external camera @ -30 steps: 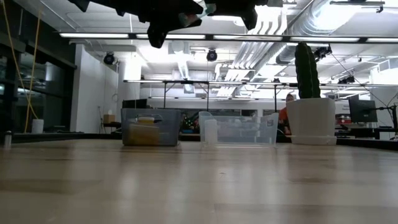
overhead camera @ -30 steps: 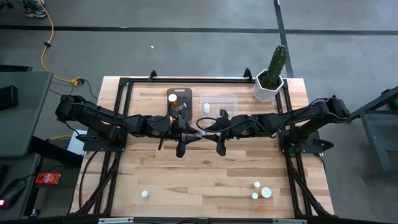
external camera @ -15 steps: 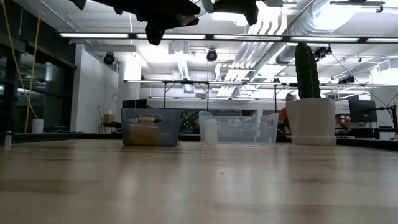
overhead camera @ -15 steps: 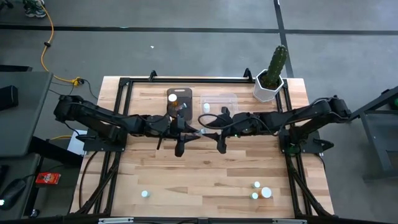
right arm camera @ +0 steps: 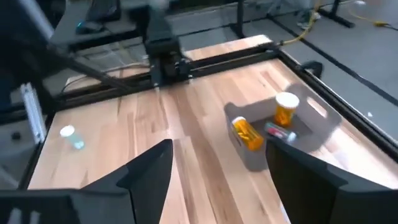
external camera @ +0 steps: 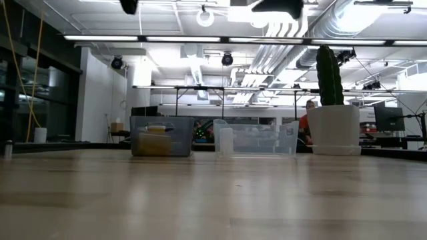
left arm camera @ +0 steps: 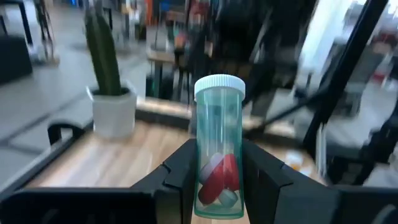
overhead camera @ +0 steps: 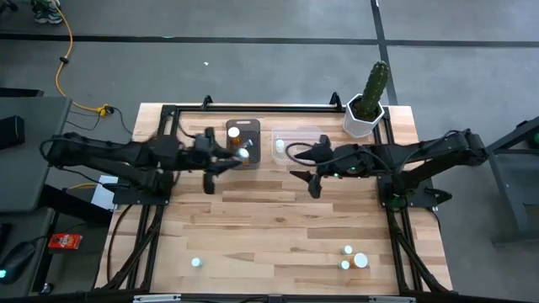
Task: Pick and place medicine bottles into bin by pill shape (circle, oval)
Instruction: Put the green transparent pill bottle into the black transparent bin
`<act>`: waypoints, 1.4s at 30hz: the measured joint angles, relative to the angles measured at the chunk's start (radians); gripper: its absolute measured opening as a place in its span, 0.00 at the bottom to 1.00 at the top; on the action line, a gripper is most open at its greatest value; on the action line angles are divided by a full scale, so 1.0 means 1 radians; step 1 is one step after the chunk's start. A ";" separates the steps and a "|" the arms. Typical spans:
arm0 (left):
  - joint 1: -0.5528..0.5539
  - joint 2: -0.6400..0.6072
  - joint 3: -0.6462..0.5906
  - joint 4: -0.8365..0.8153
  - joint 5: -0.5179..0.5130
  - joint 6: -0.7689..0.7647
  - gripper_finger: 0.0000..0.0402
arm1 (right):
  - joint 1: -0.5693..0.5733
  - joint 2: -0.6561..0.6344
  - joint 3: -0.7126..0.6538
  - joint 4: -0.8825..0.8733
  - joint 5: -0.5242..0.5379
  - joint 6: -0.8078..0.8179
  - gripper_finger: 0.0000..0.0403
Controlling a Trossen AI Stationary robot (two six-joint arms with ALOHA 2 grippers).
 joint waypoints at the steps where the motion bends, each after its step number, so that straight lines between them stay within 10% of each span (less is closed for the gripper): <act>1: -0.002 -0.030 -0.019 0.026 -0.007 0.001 0.22 | 0.002 -0.025 -0.039 0.028 0.017 0.024 0.62; 11: -0.029 -0.141 -0.292 0.447 -0.024 -0.105 0.22 | 0.035 -0.197 -0.369 0.599 0.065 0.076 0.62; 24: -0.017 -0.121 -0.265 0.460 -0.194 -0.003 0.22 | 0.035 -0.204 -0.377 0.606 0.063 0.077 0.62; 29: 0.121 -0.053 -0.114 0.201 -0.227 0.001 0.22 | 0.035 -0.204 -0.377 0.606 0.064 0.077 0.62; 42: 0.467 0.375 0.063 -0.376 0.130 -0.055 0.22 | 0.035 -0.204 -0.377 0.605 0.063 0.090 0.62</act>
